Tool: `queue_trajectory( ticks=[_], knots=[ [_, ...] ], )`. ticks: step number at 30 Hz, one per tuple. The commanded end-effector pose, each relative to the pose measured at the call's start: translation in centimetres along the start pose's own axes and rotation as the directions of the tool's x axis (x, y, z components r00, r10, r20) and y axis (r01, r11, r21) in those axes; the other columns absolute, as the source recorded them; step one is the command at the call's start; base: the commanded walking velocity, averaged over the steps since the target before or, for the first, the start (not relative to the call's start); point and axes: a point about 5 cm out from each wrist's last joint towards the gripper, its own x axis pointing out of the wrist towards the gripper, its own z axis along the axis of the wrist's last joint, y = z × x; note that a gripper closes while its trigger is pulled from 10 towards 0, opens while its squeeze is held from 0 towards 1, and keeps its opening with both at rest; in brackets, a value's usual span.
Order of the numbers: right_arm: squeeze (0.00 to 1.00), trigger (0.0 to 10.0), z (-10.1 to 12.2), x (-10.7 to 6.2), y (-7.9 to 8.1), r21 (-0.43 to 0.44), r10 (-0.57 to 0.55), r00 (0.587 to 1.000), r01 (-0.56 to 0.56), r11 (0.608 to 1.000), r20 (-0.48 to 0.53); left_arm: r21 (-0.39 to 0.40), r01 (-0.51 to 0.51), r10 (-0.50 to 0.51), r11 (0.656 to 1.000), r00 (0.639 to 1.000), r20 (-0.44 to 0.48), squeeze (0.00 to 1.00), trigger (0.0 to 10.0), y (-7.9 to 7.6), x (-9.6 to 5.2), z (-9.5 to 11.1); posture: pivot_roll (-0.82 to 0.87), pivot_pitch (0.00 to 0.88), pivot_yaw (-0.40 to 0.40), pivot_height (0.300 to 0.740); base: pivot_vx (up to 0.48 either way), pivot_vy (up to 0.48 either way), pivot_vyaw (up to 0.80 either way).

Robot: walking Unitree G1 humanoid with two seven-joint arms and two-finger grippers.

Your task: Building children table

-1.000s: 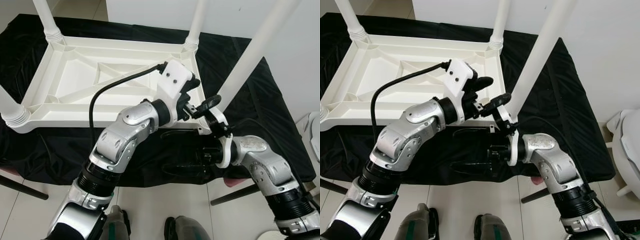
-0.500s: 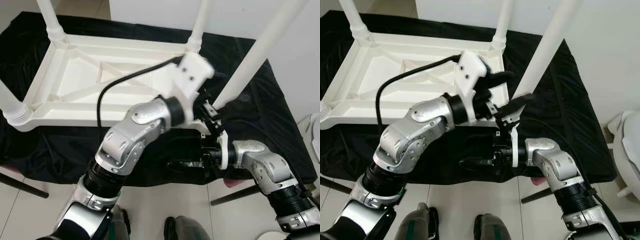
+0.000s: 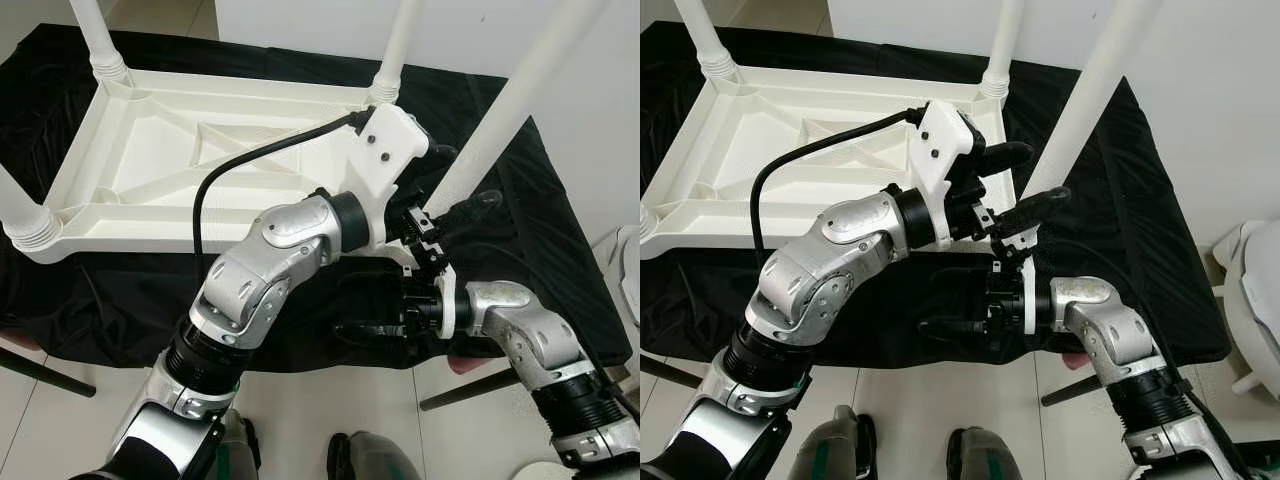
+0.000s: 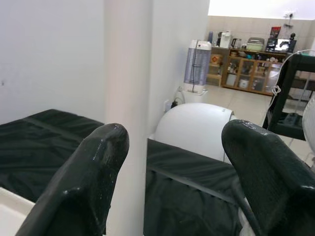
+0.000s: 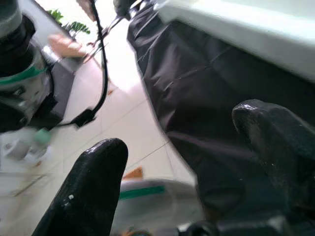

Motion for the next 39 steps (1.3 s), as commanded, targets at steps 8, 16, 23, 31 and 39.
queue_trajectory(
  ticks=[8, 16, 23, 31, 39],
  knots=[
    [0.0, 10.0, 0.5, -1.8, -1.3, -0.179, -0.359, 0.931, 0.365, 0.914, 0.066, -0.011, -0.163, 0.163, 0.987, 0.986, 0.016, 0.0, 10.0, 2.6, -0.6, 0.1, -0.12, 0.101, -0.059, 0.74, 0.0, 0.0, 0.0],
    [0.0, 10.0, 0.2, -2.7, -1.6, -0.171, -0.494, 0.86, 0.51, 0.843, 0.128, -0.012, -0.234, 0.234, 0.972, 0.972, 0.002, 0.0, 10.0, 3.6, -1.0, -0.3, -0.13, 0.097, -0.052, 0.74, 0.0, 0.0, 0.0],
    [0.0, 10.0, -0.2, -2.7, -1.1, -0.172, -0.549, 0.82, 0.571, 0.803, 0.163, -0.004, -0.271, 0.271, 0.963, 0.962, -0.046, 0.0, 10.0, 3.9, -1.9, -1.4, -0.13, 0.094, -0.042, 0.74, 0.0, 0.0, 0.0],
    [0.0, 10.0, -0.4, -2.8, -0.5, -0.117, -0.643, 0.724, 0.682, 0.722, 0.248, 0.046, -0.342, 0.345, 0.938, 0.926, -0.151, 0.0, 10.0, 4.1, -3.5, -3.8, -0.12, 0.086, -0.039, 0.74, 0.0, 0.0, 0.0],
    [0.0, 10.0, -0.5, -3.2, -0.6, -0.086, -0.719, 0.635, 0.763, 0.641, 0.283, 0.061, -0.409, 0.412, 0.911, 0.889, -0.198, 0.0, 10.0, 4.3, -4.9, -5.4, -0.13, 0.087, -0.036, 0.74, 0.0, 0.0, 0.0]
  ],
)
